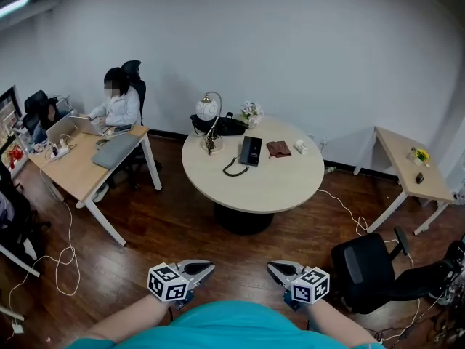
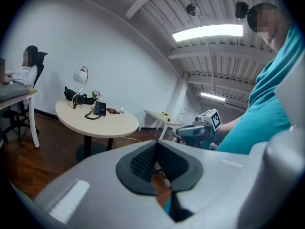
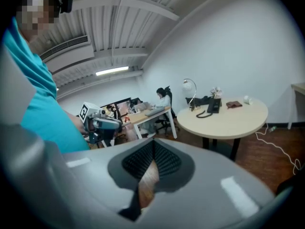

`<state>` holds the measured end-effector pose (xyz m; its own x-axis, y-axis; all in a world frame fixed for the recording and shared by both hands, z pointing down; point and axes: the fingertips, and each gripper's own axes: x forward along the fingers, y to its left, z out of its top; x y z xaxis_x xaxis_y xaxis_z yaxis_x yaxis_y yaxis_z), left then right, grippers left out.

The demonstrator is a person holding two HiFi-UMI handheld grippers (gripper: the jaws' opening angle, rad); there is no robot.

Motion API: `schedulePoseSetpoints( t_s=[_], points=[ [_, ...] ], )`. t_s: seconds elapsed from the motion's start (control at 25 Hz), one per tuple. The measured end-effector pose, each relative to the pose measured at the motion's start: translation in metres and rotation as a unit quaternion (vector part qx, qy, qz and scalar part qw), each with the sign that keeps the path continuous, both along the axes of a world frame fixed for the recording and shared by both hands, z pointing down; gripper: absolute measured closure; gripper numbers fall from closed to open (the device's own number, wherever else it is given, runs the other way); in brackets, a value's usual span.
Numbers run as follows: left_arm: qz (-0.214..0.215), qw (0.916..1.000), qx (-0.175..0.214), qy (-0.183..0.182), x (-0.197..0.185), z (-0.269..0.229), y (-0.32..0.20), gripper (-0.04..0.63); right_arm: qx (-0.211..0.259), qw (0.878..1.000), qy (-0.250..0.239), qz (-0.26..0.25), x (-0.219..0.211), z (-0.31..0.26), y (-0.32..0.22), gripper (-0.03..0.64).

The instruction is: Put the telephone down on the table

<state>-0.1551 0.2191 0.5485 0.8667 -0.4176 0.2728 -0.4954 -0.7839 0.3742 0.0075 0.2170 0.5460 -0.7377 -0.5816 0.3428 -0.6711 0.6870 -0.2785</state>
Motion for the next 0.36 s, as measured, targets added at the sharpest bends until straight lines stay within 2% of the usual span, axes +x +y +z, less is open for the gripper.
schedulePoseSetpoints(
  t_s=[0.36],
  points=[
    [0.000,1.0000,-0.002,0.001,0.0006,0.0012,0.0001,0.591,0.002,1.000,0.006,0.001,0.0034,0.0004,-0.0013,0.615]
  ],
)
